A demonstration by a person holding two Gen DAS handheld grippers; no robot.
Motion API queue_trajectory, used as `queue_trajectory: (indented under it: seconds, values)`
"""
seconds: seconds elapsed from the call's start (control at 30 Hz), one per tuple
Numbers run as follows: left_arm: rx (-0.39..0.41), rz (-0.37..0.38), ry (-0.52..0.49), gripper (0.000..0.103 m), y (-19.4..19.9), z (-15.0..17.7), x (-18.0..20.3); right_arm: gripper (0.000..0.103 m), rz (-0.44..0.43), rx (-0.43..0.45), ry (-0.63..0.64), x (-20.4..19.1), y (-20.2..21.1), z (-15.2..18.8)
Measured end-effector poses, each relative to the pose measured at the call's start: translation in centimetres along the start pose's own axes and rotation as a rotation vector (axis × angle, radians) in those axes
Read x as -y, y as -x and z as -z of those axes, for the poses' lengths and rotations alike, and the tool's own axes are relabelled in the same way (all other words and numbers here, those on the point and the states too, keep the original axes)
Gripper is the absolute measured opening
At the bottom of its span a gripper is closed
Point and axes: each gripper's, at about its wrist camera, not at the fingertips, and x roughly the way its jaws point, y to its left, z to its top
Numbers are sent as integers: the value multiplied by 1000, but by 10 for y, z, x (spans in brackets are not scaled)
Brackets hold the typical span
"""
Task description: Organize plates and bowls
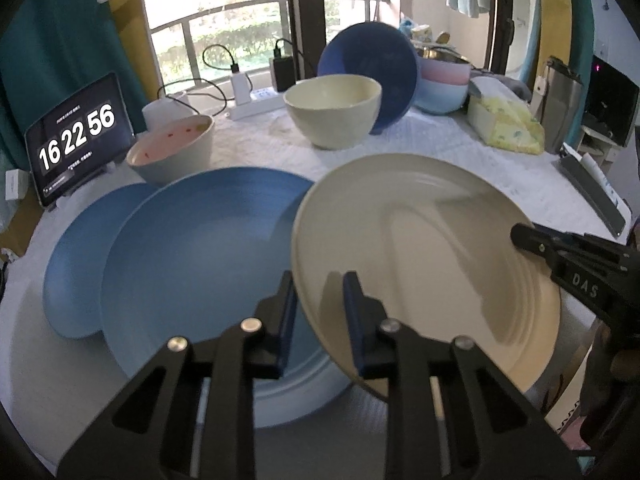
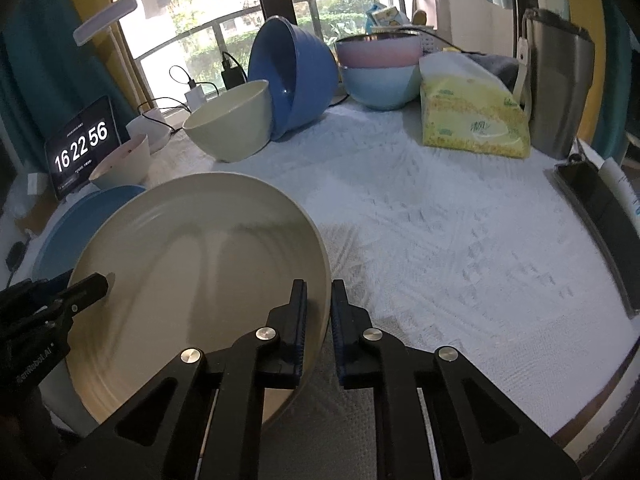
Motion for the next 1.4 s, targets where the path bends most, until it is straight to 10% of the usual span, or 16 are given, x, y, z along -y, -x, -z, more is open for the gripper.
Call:
queue_trajectory:
  seconds: [0.67,1.4]
  values:
    - [117,-106,137,24,35,3,-75,14,-64,24,128,-80,-2,-31]
    - [23,-223,142,28,7,15,-109,14,-57,-65,192,-132,-44,-31]
